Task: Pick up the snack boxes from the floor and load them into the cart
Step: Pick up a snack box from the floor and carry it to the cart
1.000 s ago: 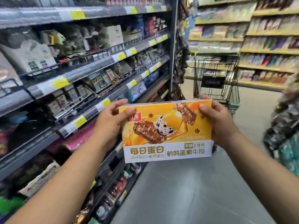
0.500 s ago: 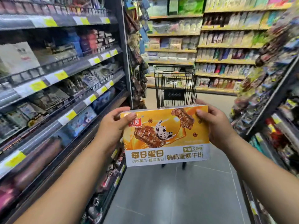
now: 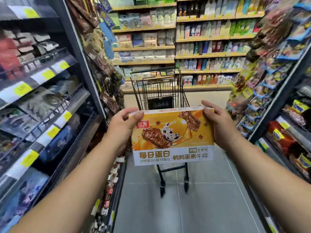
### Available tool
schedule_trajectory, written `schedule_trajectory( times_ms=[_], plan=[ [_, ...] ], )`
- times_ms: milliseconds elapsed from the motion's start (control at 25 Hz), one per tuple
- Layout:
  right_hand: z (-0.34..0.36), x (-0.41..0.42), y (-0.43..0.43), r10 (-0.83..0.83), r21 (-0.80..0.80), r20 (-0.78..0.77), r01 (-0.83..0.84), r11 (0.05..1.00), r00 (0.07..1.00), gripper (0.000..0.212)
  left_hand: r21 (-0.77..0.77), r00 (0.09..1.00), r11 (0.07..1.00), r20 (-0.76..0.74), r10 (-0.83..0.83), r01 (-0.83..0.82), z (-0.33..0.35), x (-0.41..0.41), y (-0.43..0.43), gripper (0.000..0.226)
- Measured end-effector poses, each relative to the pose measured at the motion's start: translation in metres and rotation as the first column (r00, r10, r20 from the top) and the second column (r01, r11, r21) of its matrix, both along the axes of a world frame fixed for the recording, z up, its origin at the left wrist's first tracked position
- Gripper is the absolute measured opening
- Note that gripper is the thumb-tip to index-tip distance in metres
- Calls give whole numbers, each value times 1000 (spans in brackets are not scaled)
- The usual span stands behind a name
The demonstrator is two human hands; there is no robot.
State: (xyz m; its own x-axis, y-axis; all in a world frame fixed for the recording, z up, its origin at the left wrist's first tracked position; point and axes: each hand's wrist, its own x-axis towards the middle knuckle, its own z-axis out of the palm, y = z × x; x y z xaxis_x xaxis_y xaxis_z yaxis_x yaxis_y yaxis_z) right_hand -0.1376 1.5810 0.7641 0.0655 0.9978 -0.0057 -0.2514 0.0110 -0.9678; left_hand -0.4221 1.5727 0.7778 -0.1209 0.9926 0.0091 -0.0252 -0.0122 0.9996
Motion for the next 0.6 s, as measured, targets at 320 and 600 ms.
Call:
schedule_trajectory(
  times_ms=[320, 600],
  plan=[
    [-40, 21, 180, -22, -81, -22, 20, 997, 1000, 42, -20, 996, 999, -81, -27, 26, -40, 27, 189, 48],
    [-80, 39, 348, 167, -146, 200, -139, 979, 965, 67, -35, 848, 995, -522, -97, 92, -81, 32, 344, 64]
  ],
)
